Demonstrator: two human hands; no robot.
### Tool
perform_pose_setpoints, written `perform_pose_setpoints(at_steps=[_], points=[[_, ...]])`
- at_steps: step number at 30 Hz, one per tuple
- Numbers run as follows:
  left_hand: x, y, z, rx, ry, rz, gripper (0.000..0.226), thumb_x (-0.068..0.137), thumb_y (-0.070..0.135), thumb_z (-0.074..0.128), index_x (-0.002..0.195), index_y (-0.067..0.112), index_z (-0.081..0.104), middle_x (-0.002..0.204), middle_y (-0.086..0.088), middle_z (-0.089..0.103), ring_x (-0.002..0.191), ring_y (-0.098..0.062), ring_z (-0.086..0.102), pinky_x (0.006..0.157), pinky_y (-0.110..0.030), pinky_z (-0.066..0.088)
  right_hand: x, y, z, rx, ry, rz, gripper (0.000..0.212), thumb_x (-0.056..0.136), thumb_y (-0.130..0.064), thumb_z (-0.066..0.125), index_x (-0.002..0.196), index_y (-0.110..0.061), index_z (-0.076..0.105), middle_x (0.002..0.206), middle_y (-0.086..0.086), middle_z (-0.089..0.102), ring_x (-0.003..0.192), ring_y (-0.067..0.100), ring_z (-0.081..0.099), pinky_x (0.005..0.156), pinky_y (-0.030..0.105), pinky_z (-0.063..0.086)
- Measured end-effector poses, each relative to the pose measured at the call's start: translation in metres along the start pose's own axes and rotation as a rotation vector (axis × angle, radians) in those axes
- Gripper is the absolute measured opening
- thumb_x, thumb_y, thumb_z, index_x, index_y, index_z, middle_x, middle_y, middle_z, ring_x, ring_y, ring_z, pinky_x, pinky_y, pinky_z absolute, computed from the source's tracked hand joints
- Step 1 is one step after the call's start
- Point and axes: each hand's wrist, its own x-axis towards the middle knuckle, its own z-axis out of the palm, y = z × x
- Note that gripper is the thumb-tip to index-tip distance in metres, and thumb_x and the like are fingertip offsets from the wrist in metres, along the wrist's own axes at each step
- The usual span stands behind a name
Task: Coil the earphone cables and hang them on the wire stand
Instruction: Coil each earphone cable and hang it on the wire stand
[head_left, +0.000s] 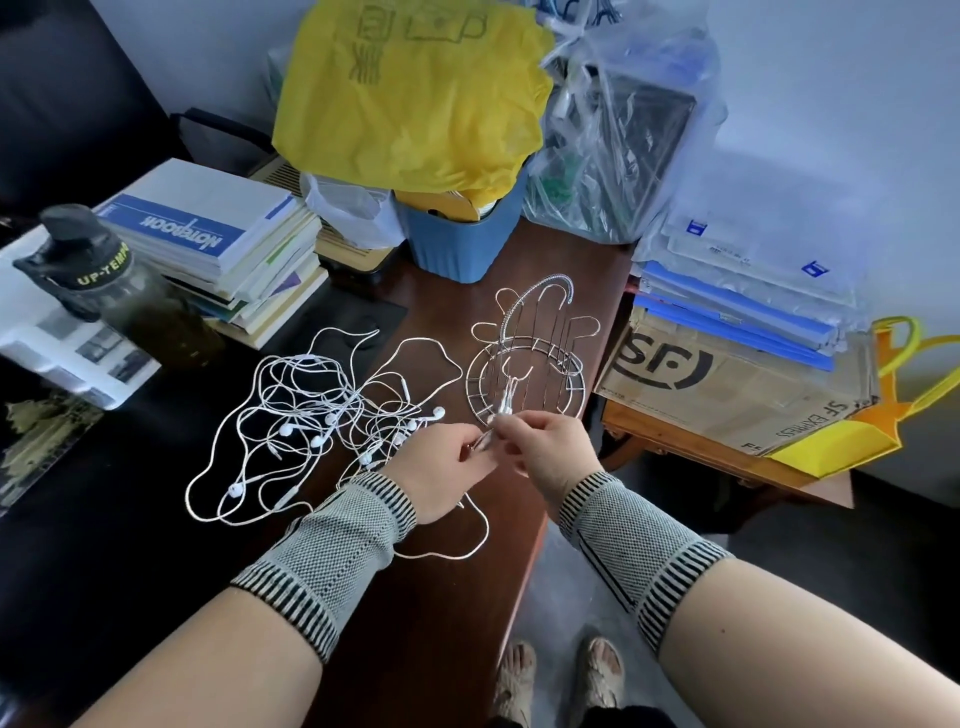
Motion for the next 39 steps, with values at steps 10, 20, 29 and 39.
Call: perform_pose_setpoints(at_steps=[10,20,29,39], points=[[-0.034,-0.018,-0.034,-0.049,-0.091,-0.078,0.026,0.095,0.027,0.056,0.075,0.019,0.071,0.045,0.009,0.032,0.042,-0.01,0.027,0.045,-0.022,0.026,0.006,0.008,-0.025,-0.192,0.201,0.134,0.019,0.081,-0.024,0.067,0.065,-0.014,0.068,0.07,0.006,0.065,0.068,0.022,0.061,0.072,0.041,0.055],[-0.032,0.005,-0.016,0.005,-0.093,0.013,0.026,0.094,0.023,0.059,0.07,0.018,0.066,0.05,0.01,0.048,0.047,-0.005,0.041,0.053,-0.023,0.034,-0.067,-0.005,0.005,-0.847,-0.266,-0.533,0.061,0.086,-0.014,0.052,0.143,-0.03,0.038,0.129,-0.003,0.059,0.109,0.019,0.059,0.097,0.028,0.043],[-0.044,-0.012,-0.03,0.099,-0.213,-0.078,0.018,0.09,0.034,0.064,0.083,0.021,0.074,0.051,0.009,0.045,0.039,-0.001,0.038,0.045,-0.011,0.03,-0.057,0.023,-0.012,-1.143,-0.289,-0.493,0.039,0.102,-0.039,0.034,0.098,-0.014,0.063,0.09,0.0,0.057,0.089,0.022,0.058,0.08,0.031,0.044],[-0.056,-0.034,-0.112,0.234,-0.073,-0.17,0.019,0.085,0.042,0.068,0.072,0.029,0.073,0.064,0.007,0.063,0.064,-0.012,0.054,0.067,-0.026,0.045,-0.055,0.036,-0.04,-1.41,-0.326,-0.351,0.034,0.104,-0.027,0.032,0.118,-0.015,0.06,0.116,-0.001,0.056,0.108,0.02,0.055,0.092,0.032,0.047]])
